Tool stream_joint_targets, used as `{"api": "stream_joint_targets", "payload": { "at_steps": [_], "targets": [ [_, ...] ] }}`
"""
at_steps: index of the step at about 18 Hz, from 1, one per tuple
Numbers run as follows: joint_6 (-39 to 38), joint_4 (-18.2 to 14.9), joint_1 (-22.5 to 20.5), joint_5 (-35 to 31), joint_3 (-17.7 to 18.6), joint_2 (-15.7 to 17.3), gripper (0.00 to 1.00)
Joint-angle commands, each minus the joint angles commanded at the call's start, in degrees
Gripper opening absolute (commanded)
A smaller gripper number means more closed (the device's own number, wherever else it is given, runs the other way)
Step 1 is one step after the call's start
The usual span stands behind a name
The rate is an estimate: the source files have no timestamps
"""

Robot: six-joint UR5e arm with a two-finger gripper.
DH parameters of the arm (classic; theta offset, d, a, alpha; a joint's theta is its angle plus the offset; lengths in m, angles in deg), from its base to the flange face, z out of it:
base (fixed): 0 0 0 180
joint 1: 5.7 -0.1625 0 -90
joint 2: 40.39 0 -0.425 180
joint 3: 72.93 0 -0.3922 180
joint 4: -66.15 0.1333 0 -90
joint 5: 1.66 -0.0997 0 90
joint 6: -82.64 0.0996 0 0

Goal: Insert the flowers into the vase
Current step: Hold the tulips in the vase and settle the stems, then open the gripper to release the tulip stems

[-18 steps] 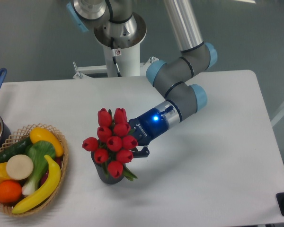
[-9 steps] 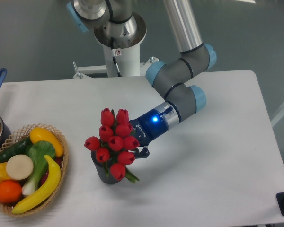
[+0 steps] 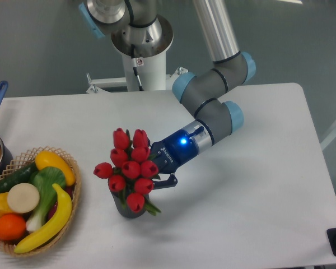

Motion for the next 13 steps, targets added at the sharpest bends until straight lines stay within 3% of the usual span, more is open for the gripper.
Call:
{"api": "stream_joint_targets", "payload": {
  "at_steps": [5,11,13],
  "targets": [
    [0.0,0.0,0.1,-0.1,-0.1,-0.1,0.53],
    [0.1,0.1,0.1,-0.1,0.0,0.0,0.53],
    [3.8,-0.1,0.1,0.0,0.4,-0.2,0.73]
  ]
}}
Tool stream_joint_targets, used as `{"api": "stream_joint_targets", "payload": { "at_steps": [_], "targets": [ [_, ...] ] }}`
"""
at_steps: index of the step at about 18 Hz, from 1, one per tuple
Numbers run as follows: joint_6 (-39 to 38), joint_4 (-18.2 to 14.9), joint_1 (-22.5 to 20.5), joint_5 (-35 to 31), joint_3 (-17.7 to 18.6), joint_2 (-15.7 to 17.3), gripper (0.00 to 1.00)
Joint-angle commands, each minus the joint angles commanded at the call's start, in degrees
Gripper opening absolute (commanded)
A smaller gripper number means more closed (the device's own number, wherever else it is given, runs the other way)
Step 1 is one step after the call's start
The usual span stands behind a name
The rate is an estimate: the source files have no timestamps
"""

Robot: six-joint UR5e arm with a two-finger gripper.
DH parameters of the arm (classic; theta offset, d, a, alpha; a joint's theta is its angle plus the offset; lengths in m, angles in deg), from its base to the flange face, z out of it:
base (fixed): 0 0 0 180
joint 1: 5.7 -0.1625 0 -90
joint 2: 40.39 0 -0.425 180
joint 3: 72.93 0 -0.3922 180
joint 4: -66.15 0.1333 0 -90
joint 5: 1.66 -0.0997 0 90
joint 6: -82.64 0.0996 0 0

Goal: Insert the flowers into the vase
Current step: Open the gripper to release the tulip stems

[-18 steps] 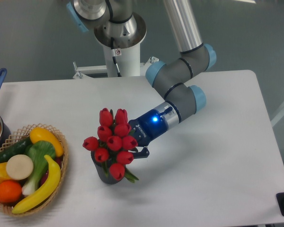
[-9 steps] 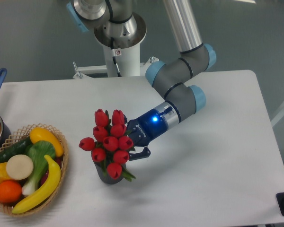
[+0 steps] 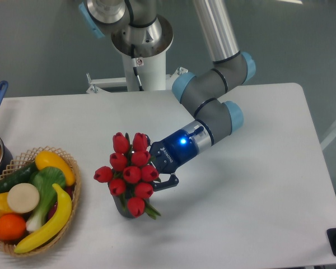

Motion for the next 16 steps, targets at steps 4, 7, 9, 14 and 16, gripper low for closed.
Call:
{"api": "stream_joint_targets", "payload": {
  "at_steps": [4,7,9,14,16],
  "targets": [
    [2.0,0.1,-0.1,0.0,0.8,-0.2,0.87],
    [2.0,0.0,-0.1,-0.1,0.8,-0.1,0.99],
    [2.0,-0.1,-0.2,-0.1,0.8,0.0,0.99],
    [1.3,-0.1,-0.3,-9.3,1.2,3.3,1.0],
    [1.4,-0.2,-0.4,-10.3,1.4,4.9,1.0]
  ]
}}
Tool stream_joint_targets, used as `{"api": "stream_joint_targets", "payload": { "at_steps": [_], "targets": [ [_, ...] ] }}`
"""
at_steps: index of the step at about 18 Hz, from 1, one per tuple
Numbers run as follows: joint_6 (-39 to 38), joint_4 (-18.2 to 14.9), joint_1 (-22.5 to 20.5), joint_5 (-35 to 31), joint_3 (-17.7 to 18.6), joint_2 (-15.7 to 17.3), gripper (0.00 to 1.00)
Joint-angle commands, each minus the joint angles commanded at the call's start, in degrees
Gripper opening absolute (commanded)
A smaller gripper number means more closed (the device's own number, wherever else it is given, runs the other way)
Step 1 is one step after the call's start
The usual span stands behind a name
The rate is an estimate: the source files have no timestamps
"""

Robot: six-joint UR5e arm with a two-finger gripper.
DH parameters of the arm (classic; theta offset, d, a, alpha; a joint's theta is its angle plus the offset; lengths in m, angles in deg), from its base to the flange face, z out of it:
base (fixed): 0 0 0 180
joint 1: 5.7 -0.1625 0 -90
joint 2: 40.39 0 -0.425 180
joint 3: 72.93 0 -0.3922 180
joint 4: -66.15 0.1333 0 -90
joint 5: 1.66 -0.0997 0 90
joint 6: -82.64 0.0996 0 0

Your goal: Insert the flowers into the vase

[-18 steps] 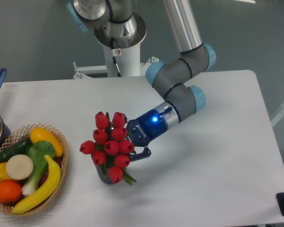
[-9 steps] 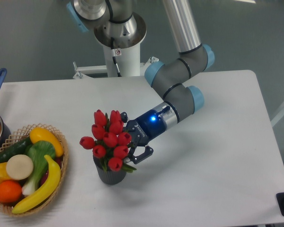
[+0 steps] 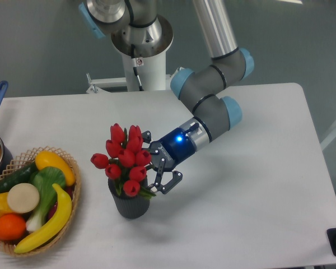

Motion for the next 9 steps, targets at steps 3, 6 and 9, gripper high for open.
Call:
{"api": "stream_joint_targets", "payload": {
  "at_steps": [3,6,9],
  "targets": [
    [-0.2,0.0,-0.5,-3.9,1.8,2.5,1.0],
    [-0.1,-0.1,-2.1,-8.8,4.7,7.3,1.0],
    [-0.2,-0.1,-2.3,-13.5,5.3,9.6,1.0]
  ]
}}
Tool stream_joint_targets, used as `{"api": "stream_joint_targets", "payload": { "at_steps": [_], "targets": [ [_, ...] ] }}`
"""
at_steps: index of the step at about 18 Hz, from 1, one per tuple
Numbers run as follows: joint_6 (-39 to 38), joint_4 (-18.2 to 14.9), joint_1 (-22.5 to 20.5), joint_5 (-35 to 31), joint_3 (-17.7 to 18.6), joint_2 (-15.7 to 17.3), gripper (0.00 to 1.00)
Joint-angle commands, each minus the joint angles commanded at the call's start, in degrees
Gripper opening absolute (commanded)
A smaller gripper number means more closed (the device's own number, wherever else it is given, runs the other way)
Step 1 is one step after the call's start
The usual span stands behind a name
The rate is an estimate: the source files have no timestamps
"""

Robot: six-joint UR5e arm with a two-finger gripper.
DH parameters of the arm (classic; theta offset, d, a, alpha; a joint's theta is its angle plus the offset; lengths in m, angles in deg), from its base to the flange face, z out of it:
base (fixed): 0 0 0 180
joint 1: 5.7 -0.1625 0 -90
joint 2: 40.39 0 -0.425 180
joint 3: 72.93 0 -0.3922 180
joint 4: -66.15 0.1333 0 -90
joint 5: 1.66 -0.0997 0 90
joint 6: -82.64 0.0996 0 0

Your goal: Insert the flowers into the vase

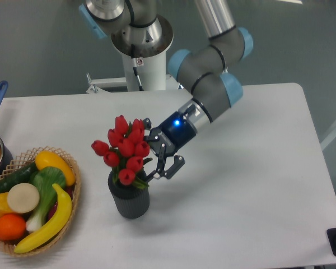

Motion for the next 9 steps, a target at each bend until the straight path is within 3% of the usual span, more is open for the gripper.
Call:
{"api": "stream_joint_targets", "payload": {
  "at_steps": [9],
  "targets": [
    [-3.1,0.0,0.1,-6.5,-0.1,2.6,1.0]
  ]
}}
